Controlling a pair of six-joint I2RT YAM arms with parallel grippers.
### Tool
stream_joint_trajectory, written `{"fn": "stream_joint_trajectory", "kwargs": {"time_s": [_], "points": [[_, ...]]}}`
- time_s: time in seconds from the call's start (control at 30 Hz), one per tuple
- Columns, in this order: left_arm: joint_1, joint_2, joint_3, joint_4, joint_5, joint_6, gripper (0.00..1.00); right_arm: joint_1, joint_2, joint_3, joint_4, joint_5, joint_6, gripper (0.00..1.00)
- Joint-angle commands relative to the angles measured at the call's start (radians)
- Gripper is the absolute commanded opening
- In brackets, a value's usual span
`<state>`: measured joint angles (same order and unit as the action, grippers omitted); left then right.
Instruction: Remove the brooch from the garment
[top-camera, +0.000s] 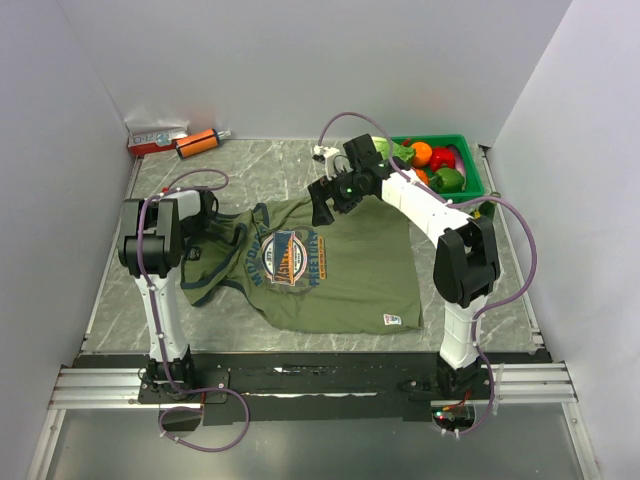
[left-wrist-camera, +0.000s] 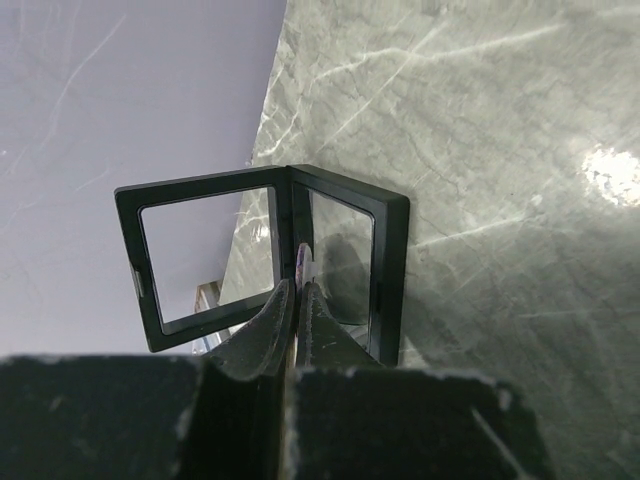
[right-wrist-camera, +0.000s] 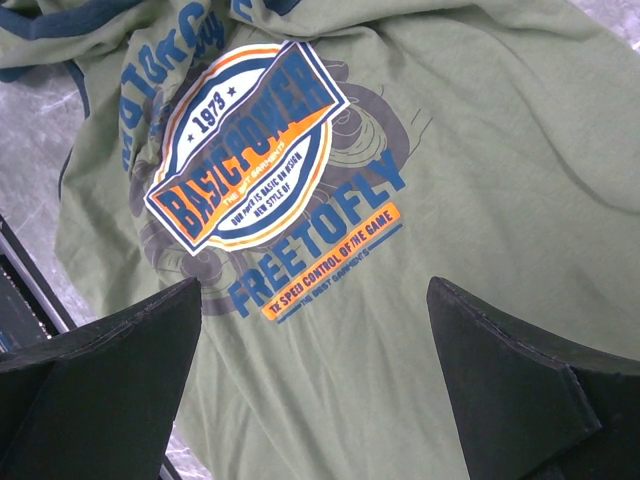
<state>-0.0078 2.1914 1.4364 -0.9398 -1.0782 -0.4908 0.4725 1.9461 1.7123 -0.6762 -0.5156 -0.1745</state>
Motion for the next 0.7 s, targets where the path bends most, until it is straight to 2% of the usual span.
{"fn": "stream_joint_trajectory", "kwargs": {"time_s": [0.0, 0.3, 0.67], "points": [[0.003, -0.027, 0.025, -0.010, -0.048, -0.017, 0.01, 0.011, -0.070, -0.006, 0.009, 0.012, -0.014, 1.00], [0.000, -0.033, 0.033, -0.008, -0.083, -0.015, 0.01, 0.017, -0.065, -0.008, 0.010, 0.014, -0.022, 1.00], [0.005, 0.047, 0.076, -0.025, -0.063, -0.025, 0.01, 0.020, -0.065, -0.011, 0.010, 0.020, -0.025, 1.00]]}}
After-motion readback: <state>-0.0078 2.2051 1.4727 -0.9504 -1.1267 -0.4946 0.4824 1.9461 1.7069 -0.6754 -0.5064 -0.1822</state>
